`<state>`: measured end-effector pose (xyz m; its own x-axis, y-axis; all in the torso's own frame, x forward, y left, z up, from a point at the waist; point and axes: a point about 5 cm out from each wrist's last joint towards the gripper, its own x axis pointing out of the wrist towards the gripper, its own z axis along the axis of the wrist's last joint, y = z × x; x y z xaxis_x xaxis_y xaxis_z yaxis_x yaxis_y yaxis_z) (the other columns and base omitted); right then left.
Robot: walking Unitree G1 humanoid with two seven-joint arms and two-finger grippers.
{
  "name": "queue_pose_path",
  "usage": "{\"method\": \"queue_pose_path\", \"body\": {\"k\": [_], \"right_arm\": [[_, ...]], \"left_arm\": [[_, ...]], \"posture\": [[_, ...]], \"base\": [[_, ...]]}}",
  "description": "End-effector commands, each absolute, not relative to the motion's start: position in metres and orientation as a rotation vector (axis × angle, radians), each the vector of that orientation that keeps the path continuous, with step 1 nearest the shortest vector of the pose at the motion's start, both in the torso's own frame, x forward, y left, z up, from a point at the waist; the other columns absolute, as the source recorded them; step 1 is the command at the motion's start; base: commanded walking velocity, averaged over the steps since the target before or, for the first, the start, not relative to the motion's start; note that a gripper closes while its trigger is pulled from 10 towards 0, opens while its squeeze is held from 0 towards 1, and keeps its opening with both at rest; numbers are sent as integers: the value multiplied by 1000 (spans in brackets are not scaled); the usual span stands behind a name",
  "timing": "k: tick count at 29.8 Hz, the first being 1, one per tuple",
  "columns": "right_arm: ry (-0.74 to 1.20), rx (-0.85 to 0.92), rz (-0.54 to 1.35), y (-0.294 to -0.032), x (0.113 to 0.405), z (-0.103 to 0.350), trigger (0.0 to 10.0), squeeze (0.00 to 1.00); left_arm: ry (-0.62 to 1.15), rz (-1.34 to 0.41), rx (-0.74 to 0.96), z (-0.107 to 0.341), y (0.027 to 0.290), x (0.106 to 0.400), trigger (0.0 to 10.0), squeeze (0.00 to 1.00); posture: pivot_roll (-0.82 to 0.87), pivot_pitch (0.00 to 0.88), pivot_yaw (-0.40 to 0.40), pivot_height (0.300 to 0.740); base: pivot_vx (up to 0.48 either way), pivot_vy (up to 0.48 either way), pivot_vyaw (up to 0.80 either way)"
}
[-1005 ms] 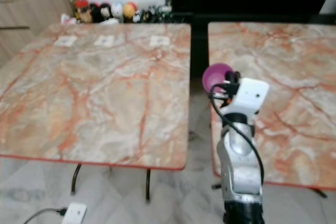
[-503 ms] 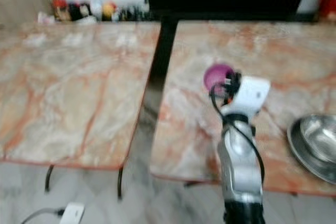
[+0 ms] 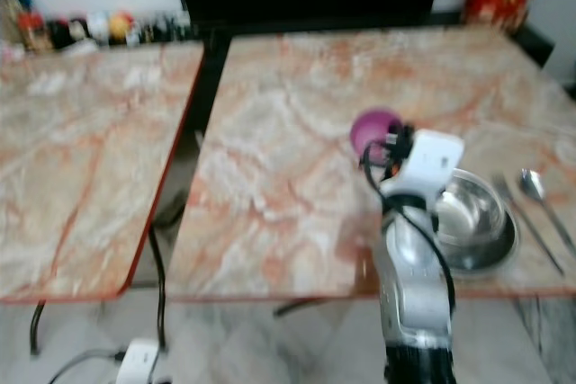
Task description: Setting the table
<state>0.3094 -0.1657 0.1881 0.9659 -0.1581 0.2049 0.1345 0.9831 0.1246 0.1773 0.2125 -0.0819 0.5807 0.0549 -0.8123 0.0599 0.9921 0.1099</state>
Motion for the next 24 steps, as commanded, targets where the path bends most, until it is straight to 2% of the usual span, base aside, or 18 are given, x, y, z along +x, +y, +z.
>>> {"method": "queue_pose_path", "body": {"k": [1, 4, 5, 11, 20, 24], "right_arm": [[-211, 101, -114, -160, 311, 190, 10000, 0], [-188, 87, -110, -160, 312, 188, 10000, 0], [-117, 69, -119, -161, 320, 180, 10000, 0], [10, 58, -121, -160, 341, 169, 10000, 0], [63, 61, -143, -164, 368, 181, 10000, 0], [82, 73, -169, -167, 370, 183, 10000, 0]], "left_arm": [[979, 11, 140, -84, 217, 171, 10000, 0], [980, 10, 139, -84, 217, 171, 10000, 0], [981, 12, 138, -84, 220, 170, 10000, 0], [980, 17, 137, -83, 225, 169, 10000, 0], [978, 21, 131, -84, 223, 169, 10000, 0], [980, 20, 131, -84, 222, 168, 10000, 0]], "posture": [[-156, 63, 72, 740], [-158, 63, 71, 740], [-160, 63, 74, 740], [-158, 65, 76, 740], [-147, 68, 72, 740], [-147, 71, 71, 740]], "base": [[0, 0, 0], [0, 0, 0], [0, 0, 0], [0, 0, 0], [0, 0, 0], [0, 0, 0]]}}
